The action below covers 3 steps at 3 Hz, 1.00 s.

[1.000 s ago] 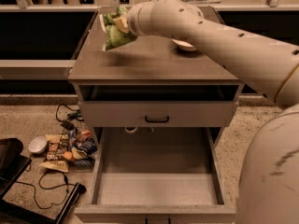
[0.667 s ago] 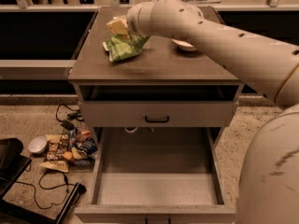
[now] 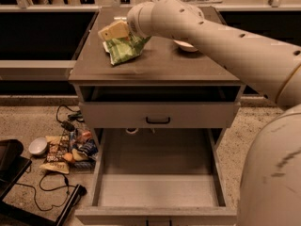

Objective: Pick green jalapeno chip bag from middle drawer and place on counter

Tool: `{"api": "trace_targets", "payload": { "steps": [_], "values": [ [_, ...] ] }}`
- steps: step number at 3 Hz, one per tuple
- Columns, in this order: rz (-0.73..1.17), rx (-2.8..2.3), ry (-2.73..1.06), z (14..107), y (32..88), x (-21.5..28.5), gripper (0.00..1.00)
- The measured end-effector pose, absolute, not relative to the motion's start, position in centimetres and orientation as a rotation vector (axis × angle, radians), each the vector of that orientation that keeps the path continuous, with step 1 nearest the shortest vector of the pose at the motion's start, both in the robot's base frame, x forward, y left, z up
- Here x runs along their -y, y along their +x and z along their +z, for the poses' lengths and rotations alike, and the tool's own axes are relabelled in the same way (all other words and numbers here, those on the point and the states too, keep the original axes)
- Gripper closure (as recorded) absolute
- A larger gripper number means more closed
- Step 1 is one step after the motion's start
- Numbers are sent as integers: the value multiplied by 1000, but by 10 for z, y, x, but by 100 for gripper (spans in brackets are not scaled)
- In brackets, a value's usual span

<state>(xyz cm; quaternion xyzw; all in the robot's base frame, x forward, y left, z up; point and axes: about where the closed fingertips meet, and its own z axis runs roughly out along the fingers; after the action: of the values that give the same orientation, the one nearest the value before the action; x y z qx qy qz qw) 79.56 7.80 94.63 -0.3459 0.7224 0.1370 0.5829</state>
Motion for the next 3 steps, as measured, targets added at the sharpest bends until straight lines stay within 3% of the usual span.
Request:
{"api": "trace_targets", "payload": {
  "steps": [1, 3],
  "values": [
    [261, -1645, -867, 971, 793, -73, 0],
    [31, -1583, -1059, 1059, 766, -8, 0]
  ]
}}
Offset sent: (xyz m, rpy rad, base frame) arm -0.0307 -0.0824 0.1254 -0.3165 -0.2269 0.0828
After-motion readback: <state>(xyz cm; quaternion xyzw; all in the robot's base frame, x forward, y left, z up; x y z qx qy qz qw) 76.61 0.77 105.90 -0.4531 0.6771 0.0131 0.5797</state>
